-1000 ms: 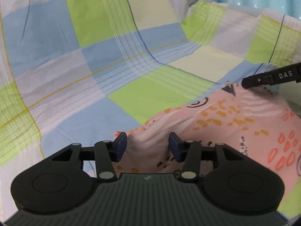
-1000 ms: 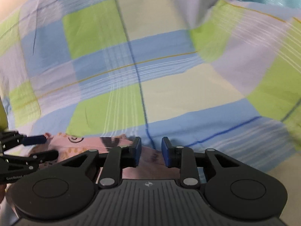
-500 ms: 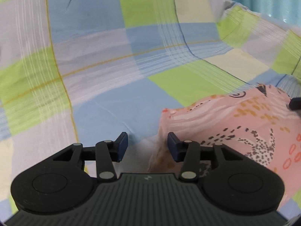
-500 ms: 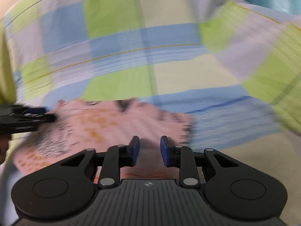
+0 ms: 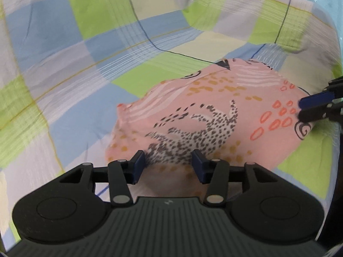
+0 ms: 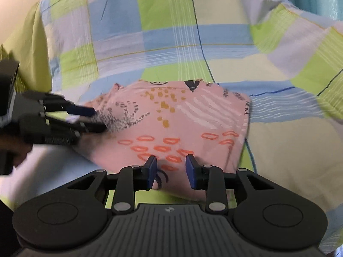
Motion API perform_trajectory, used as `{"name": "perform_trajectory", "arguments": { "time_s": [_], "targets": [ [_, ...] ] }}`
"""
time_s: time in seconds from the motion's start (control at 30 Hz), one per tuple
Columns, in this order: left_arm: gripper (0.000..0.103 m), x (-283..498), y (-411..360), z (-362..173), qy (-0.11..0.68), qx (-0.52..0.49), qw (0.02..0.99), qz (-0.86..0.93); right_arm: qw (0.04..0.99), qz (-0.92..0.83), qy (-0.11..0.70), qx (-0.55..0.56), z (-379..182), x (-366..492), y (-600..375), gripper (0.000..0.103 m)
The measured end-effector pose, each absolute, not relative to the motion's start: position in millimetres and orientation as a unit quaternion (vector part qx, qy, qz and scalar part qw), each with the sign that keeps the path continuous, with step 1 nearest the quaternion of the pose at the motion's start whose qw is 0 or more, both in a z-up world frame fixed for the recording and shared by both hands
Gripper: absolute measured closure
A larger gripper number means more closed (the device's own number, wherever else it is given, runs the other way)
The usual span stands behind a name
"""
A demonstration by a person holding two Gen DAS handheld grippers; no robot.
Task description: Fold clothes
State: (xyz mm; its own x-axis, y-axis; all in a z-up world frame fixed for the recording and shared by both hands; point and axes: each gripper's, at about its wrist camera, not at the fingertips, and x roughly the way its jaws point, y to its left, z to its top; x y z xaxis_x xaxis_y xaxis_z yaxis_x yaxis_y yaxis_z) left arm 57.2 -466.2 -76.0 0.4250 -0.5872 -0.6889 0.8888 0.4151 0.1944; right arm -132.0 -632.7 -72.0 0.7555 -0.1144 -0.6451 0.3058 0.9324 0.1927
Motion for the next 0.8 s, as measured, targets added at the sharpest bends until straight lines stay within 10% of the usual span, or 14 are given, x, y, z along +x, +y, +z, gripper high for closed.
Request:
{"name": "perform_trajectory", "arguments": {
  "time_s": [0.8],
  "targets": [
    [0.058, 53.8, -453.1, -79.0, 0.270, 0.255, 0.811, -0.452, 0.924, -0.148, 0.328, 0.126, -81.3, -148.2, -636.1, 0.066]
  ]
}}
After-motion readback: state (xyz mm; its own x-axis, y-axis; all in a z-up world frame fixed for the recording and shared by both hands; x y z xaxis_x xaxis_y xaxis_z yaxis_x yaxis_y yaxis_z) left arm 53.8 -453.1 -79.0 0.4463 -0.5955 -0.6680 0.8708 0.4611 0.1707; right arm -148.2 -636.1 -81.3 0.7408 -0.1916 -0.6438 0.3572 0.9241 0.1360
